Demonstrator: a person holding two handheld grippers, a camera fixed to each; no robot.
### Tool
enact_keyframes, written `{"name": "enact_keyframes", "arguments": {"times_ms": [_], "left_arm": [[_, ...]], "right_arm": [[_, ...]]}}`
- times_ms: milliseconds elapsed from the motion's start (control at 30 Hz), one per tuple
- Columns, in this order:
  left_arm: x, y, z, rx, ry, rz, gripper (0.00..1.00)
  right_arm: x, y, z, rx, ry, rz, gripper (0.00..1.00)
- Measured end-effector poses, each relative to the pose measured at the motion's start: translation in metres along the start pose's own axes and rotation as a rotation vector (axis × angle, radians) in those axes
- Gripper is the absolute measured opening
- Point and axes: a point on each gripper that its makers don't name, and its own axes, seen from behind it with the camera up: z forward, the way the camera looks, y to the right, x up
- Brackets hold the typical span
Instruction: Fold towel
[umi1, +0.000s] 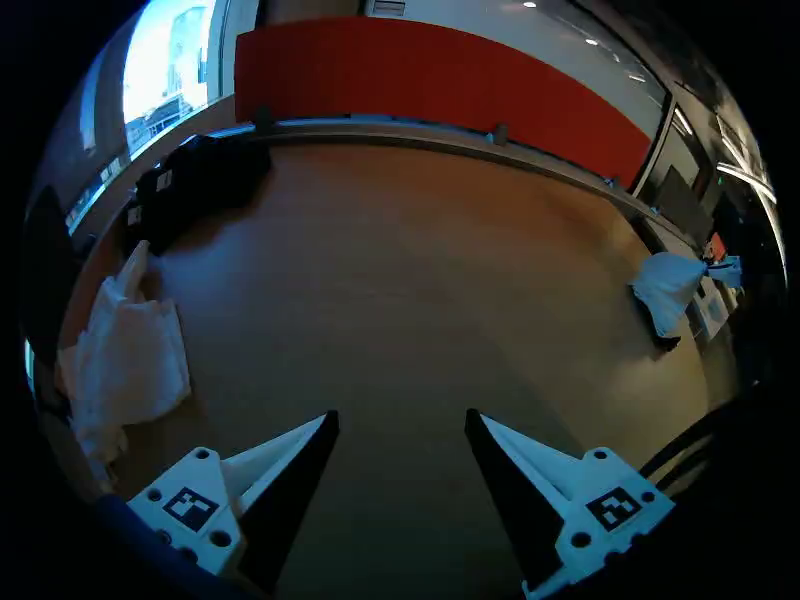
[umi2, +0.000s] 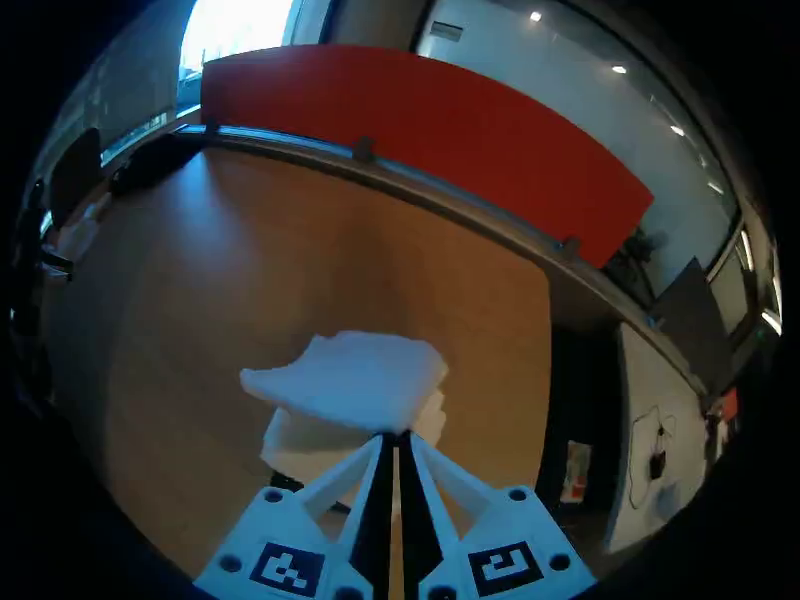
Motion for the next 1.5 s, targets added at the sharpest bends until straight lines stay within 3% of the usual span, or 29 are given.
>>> {"name": "enact_keyframes", "arguments": {"times_ms": [300, 733, 1500], "left_arm": [[0.001, 0.004, 0.0, -0.004, 0.001, 0.014, 0.94], [0.0, 0.004, -0.003, 0.002, 0.0, 0.017, 0.94], [-0.005, 0.002, -0.003, 0.024, -0.014, 0.023, 0.94]], "right_arm": [[-0.034, -0.005, 0.001, -0.012, -0.037, 0.039, 0.05], [-0.079, -0.011, 0.016, -0.019, -0.11, 0.097, 0.05], [-0.116, -0.006, 0.051, -0.045, -0.185, 0.188, 0.05]]}}
